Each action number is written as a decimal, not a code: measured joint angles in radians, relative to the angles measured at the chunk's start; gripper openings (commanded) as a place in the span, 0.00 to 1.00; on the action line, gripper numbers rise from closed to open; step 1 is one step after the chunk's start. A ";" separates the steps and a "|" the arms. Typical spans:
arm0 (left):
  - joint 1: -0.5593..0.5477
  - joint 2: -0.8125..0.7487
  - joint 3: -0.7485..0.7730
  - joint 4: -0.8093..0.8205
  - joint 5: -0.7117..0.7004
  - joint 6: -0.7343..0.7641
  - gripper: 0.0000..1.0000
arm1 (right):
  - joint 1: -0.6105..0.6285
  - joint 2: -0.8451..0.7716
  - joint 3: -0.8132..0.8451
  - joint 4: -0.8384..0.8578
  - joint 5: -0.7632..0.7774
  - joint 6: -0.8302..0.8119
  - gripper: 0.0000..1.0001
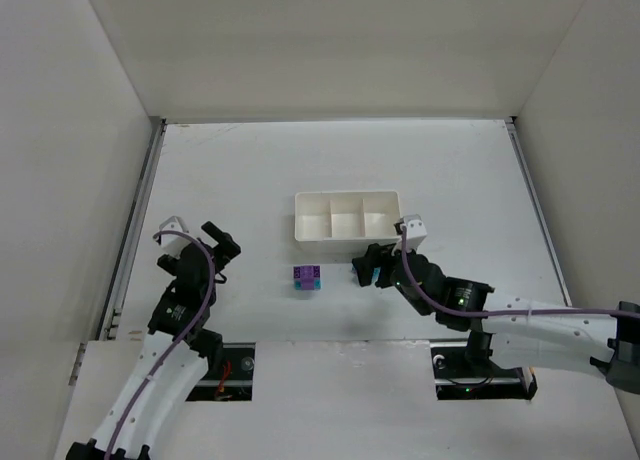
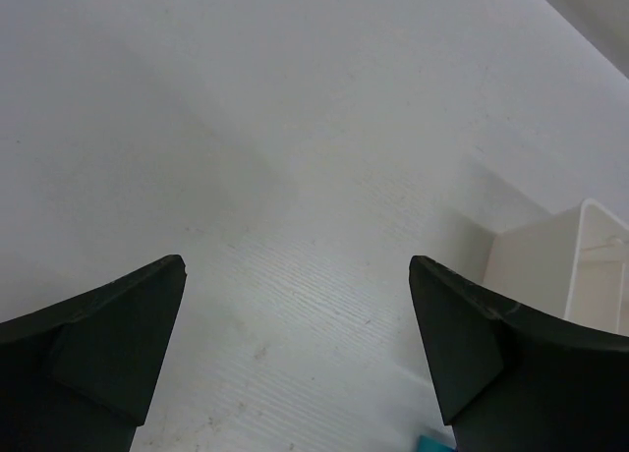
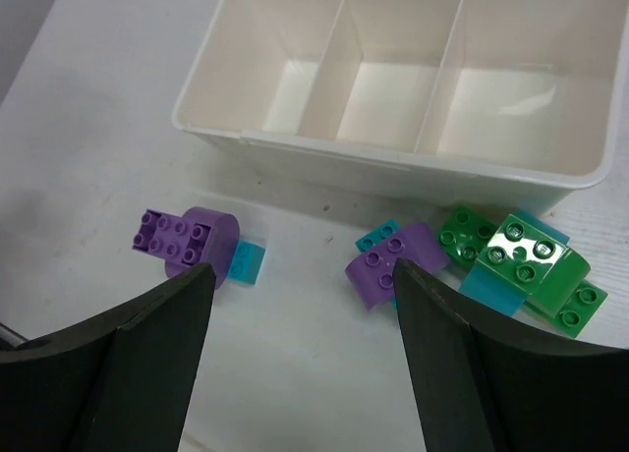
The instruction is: Sort the legos into containers by color
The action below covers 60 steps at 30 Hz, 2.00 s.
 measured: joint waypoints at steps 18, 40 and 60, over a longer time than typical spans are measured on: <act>0.077 0.121 0.019 0.097 0.013 -0.161 1.00 | 0.077 0.332 0.183 0.005 -0.093 -0.137 0.43; 0.077 0.230 0.024 0.105 0.222 -0.148 0.36 | 0.027 0.634 0.399 0.018 -0.413 -0.496 0.86; 0.063 0.197 -0.059 0.173 0.278 -0.143 0.48 | 0.032 0.785 0.464 -0.015 -0.311 -0.362 0.96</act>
